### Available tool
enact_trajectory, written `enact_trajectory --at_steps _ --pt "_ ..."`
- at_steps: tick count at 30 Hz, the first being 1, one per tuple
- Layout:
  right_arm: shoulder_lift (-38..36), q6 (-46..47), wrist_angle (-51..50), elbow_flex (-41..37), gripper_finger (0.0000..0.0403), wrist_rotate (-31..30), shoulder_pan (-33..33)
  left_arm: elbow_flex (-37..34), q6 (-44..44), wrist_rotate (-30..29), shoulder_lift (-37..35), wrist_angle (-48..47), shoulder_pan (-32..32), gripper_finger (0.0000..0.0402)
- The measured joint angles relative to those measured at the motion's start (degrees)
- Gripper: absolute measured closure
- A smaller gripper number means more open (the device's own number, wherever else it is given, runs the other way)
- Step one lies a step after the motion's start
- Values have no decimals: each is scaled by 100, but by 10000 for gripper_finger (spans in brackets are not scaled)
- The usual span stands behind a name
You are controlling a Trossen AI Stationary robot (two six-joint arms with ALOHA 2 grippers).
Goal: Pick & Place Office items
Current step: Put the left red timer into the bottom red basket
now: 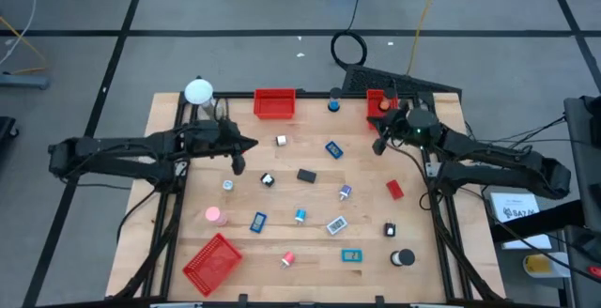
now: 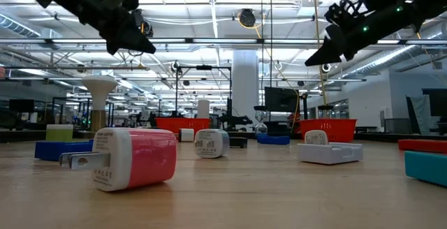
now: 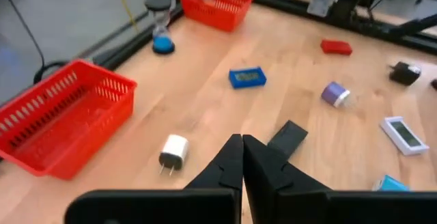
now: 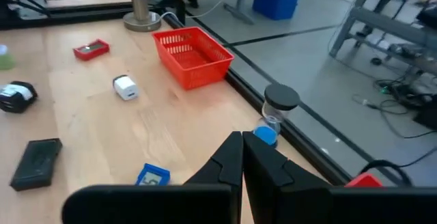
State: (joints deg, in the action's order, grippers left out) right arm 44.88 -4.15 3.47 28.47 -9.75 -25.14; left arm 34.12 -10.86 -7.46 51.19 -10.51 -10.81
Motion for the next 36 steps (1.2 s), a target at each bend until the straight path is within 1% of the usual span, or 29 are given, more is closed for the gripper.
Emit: enact_trajectory --at_steps 3,5,10,14,17,20,23,26,30,33,36 --pt "0 8 75 -2 401 -361 339 284 -336 -305 287 -385 79 398" --pt "0 39 177 -2 401 -397 523 375 -649 -393 452 -489 93 392" --pt "0 0 357 -2 399 -377 865 381 -1393 -305 883 -388 68 375" --pt "0 -160 493 -10 399 -375 1034 402 -2041 -13 1141 -559 -23 381" --pt "0 -284 803 -164 399 -373 1085 607 -2380 35 1148 -1160 -39 397" --pt "0 -111 1343 -490 399 -370 1085 892 -2778 -24 1148 -1863 -109 390" --pt "0 248 1979 -857 399 -370 1083 1177 -3302 -13 1146 -2529 -279 369" --pt "2 329 2531 -1077 399 -358 1083 1351 -3544 -5 1198 -3081 -487 342" --pt "0 203 2529 -1130 399 -359 1090 1535 -3918 68 1434 -3679 -757 295" --pt "5 217 2603 -1130 399 -362 1090 1583 -4160 253 1698 -3813 -863 254" --pt "0 608 2683 -1130 399 -366 1090 1577 -4439 335 2050 -3993 -915 211"
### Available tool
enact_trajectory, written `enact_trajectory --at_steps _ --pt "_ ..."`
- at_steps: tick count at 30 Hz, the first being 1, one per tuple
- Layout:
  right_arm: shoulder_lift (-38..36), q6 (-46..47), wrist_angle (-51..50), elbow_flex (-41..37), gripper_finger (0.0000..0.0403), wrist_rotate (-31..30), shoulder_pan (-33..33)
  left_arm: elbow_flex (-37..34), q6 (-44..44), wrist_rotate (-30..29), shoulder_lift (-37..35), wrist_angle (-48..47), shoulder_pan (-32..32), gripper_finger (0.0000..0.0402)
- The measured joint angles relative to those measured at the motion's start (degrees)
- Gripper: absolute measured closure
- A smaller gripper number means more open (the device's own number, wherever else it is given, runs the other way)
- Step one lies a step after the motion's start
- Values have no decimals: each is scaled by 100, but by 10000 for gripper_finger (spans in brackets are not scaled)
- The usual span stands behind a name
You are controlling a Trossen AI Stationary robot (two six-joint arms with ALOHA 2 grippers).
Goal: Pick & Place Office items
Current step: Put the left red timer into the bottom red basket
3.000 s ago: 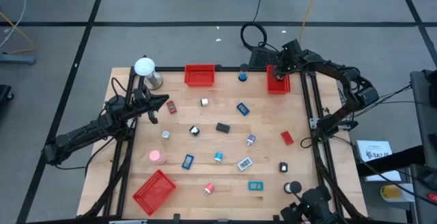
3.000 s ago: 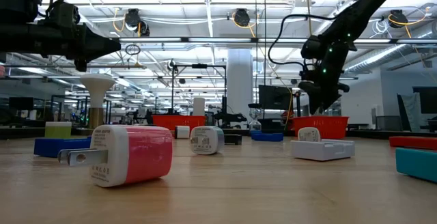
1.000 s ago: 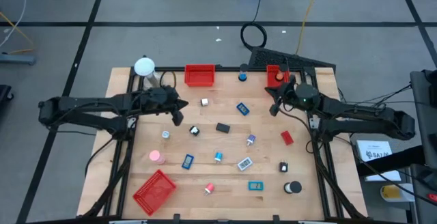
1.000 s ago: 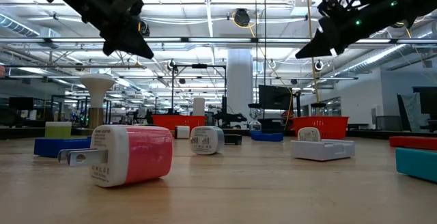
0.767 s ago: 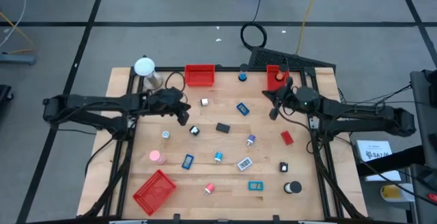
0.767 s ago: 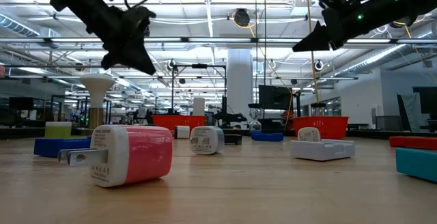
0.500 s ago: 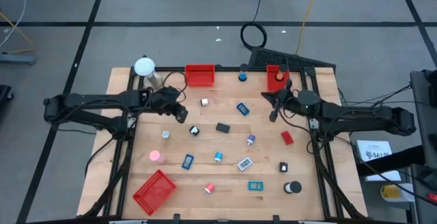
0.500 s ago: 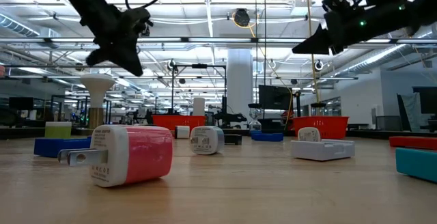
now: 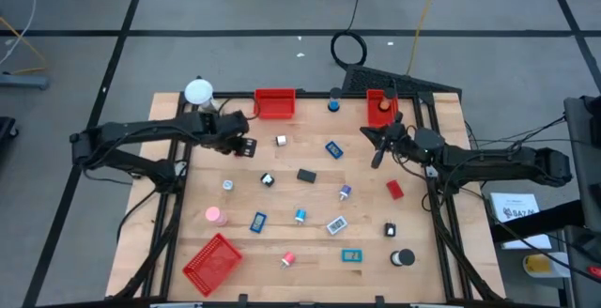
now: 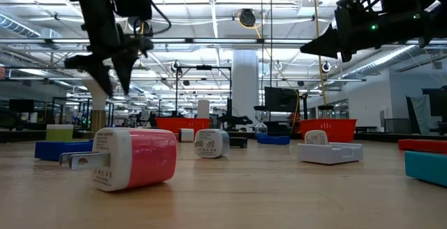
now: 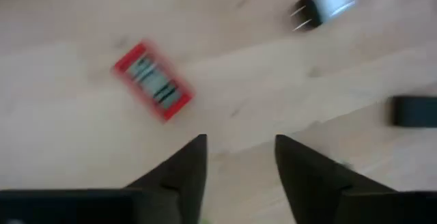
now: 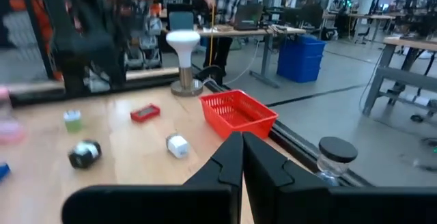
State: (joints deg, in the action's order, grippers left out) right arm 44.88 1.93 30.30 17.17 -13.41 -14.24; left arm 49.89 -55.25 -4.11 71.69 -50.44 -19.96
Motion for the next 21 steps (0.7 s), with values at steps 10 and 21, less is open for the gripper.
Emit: enact_trajectory --at_steps 10,21 --pt "1 161 -349 0 399 -25 300 -8 216 -191 706 -218 -829 123" --pt "4 -194 -262 0 399 -9 513 -299 -237 -429 841 520 -991 115"
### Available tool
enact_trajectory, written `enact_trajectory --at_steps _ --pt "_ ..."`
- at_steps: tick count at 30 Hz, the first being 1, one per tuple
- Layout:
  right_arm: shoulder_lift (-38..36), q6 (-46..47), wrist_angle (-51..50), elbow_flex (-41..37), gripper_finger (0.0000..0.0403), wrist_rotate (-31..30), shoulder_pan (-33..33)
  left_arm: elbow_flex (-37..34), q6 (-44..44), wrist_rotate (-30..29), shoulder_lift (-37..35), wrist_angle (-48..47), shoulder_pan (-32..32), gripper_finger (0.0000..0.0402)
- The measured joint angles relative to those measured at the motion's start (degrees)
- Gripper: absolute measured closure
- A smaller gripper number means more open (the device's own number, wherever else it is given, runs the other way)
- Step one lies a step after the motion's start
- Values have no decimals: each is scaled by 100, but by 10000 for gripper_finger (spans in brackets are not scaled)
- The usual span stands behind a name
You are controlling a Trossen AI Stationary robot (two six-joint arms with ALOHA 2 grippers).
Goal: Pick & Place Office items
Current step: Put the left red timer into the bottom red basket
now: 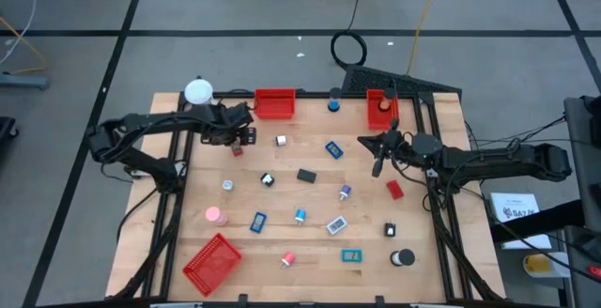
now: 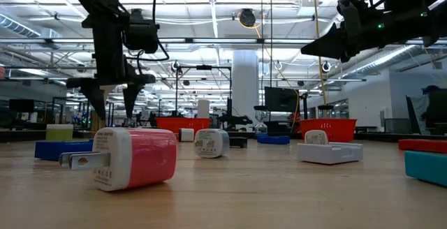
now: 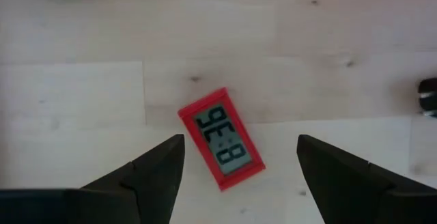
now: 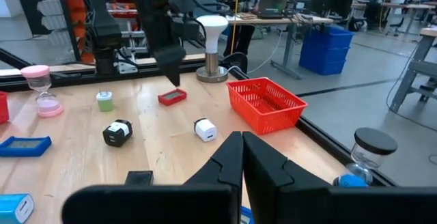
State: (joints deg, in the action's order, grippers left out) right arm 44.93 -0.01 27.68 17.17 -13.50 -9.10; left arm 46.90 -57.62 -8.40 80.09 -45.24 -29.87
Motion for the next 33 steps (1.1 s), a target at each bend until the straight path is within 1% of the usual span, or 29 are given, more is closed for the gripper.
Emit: enact_trajectory --at_steps 7,11,15,17,21,27,33 --pt "0 -87 -7 0 399 2 0 -214 -139 -82 351 292 -7 114" --pt "0 -79 -19 0 399 2 0 -226 -20 -77 673 693 -7 114" --pt "0 -72 -55 0 399 4 26 -227 9 -60 936 634 -7 117" --pt "0 -70 -51 0 399 10 28 -220 55 -46 987 635 -4 126" --pt "0 -65 -52 0 399 2 24 -215 277 55 1014 659 -6 164" --pt "0 -47 -43 0 399 4 24 -212 884 271 1014 638 0 237" --pt "0 -46 -9 0 399 4 24 -212 1399 394 972 405 0 310"
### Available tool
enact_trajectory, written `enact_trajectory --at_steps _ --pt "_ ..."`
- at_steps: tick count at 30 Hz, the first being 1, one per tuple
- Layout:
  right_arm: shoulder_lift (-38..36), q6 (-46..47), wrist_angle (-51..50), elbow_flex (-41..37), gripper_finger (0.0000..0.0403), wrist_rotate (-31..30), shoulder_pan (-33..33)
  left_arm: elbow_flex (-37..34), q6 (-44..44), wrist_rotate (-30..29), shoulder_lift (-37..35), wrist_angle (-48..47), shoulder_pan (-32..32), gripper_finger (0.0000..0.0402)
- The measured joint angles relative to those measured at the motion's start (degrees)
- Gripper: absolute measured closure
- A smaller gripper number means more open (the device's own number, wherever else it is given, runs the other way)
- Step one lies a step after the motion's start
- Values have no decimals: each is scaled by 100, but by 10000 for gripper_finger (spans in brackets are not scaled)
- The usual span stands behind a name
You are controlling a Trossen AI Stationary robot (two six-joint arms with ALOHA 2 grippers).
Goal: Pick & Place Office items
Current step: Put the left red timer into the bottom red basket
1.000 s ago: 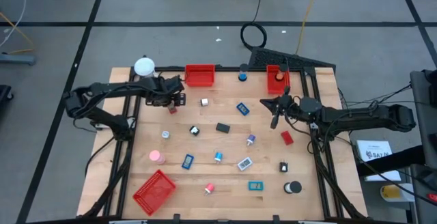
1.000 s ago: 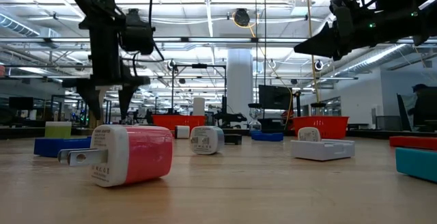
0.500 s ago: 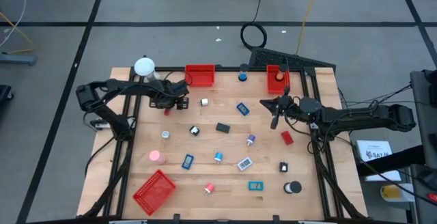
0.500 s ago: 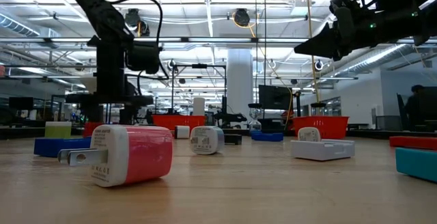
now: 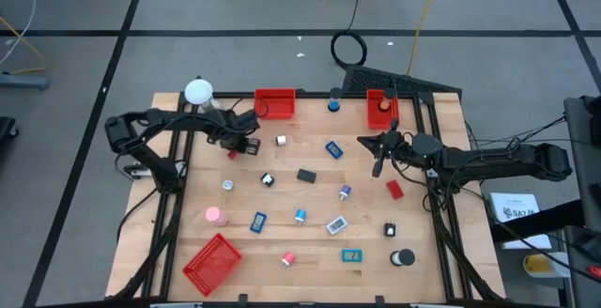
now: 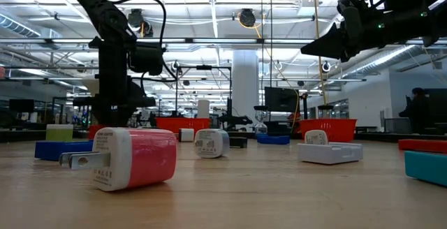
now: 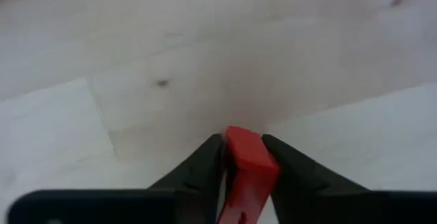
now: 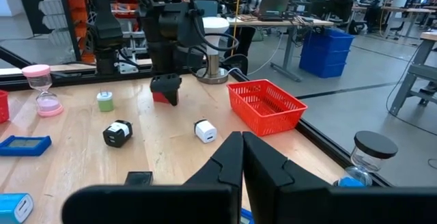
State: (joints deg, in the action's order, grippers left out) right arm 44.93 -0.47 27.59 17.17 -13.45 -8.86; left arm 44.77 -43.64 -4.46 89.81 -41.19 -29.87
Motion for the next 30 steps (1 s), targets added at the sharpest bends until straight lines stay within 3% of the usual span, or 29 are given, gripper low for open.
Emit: enact_trajectory --at_steps 4,10,14,23,30 --pt "0 2 2 0 399 -2 -2 62 356 38 -66 -254 1 346" --pt "0 5 36 0 399 -1 -2 468 793 0 -448 -699 139 347" --pt "0 24 42 0 399 -2 -2 905 892 77 -885 -1146 605 342" --pt "-2 25 22 0 399 -2 -2 2099 152 620 -1398 -1600 2725 338" --pt "-1 -5 154 -109 399 -1 -2 2509 -1283 402 -1402 -1587 4745 336"
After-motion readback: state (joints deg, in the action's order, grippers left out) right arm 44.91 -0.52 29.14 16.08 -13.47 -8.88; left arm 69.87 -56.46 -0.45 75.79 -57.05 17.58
